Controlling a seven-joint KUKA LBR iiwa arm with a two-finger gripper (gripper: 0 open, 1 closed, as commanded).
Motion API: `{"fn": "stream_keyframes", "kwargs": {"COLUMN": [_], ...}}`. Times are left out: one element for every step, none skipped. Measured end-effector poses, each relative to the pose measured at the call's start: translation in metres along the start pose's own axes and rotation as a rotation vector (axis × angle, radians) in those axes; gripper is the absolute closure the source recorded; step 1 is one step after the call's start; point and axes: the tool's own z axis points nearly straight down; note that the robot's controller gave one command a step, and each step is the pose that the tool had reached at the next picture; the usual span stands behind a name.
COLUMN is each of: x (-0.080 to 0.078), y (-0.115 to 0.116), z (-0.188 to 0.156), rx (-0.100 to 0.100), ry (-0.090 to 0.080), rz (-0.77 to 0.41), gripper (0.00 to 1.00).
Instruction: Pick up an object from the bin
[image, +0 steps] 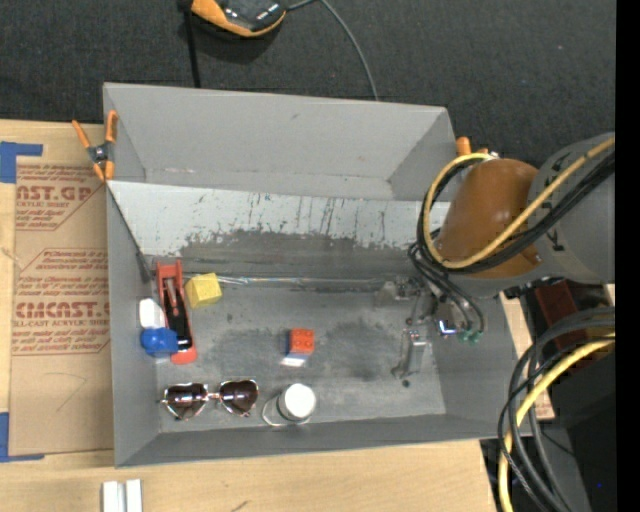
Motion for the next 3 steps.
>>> {"fn": "stream_keyframes", "kwargs": {"x": [0.0018,0.0017,0.0017], "y": [0.0186,0.0185,0.0185], "z": [0.0505,0.0504,0.0504], "rx": [-0.005,-0.004,-0.004], "ry": [0.012,0.012,0.012], "rz": [-0.255,-0.255,-0.255], "gripper": [1.00,0.00,0.00]}}
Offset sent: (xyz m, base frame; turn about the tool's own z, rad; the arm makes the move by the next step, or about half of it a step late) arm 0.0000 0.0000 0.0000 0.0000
